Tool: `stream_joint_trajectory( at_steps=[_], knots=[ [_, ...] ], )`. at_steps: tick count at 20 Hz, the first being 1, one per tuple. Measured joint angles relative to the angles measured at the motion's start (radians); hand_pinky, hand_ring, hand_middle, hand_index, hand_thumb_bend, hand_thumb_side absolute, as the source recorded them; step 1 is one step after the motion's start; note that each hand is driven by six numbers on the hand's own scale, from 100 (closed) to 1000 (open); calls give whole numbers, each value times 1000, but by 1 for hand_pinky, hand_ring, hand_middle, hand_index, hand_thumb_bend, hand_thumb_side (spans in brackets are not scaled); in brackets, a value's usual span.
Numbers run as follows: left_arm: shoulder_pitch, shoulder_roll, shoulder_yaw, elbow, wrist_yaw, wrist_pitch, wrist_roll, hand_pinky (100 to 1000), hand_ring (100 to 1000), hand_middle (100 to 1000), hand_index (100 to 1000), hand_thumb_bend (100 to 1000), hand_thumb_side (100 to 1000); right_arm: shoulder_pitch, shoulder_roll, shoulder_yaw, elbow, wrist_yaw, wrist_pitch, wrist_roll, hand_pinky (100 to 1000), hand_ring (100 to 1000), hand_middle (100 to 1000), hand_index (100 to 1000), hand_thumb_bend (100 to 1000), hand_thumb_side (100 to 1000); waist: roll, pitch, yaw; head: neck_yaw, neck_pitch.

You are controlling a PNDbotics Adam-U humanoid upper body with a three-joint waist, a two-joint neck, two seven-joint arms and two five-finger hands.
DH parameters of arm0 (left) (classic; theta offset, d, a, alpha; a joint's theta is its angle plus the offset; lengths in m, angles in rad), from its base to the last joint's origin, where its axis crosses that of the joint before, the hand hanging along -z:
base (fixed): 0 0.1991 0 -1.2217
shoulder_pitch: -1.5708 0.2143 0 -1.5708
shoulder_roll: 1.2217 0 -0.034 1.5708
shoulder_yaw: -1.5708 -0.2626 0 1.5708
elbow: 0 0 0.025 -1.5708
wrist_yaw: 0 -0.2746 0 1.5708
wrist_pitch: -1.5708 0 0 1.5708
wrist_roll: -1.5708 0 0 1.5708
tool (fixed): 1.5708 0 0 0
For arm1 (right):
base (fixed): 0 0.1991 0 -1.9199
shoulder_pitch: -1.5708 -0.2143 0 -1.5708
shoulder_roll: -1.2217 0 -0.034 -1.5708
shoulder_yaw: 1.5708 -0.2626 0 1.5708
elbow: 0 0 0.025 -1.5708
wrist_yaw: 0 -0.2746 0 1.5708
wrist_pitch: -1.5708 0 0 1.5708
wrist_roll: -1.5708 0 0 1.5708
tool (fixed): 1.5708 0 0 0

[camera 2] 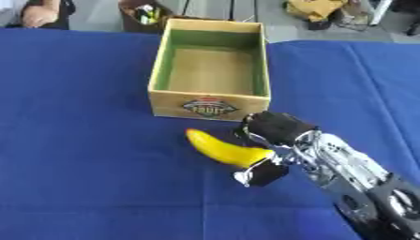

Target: Pick up objects on the table and place them in the box.

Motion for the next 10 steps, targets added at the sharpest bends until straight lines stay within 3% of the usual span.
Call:
stream_joint_trajectory(
  at_steps=[10],
  knots=[
    [1, 0, 0, 0, -1, 1, 1, 493, 578, 632, 781, 100, 1000, 17, -42, -10, -85, -36, 14, -13, 643, 649, 393, 511, 100, 468, 5, -14, -12, 6, 0]
  ],
)
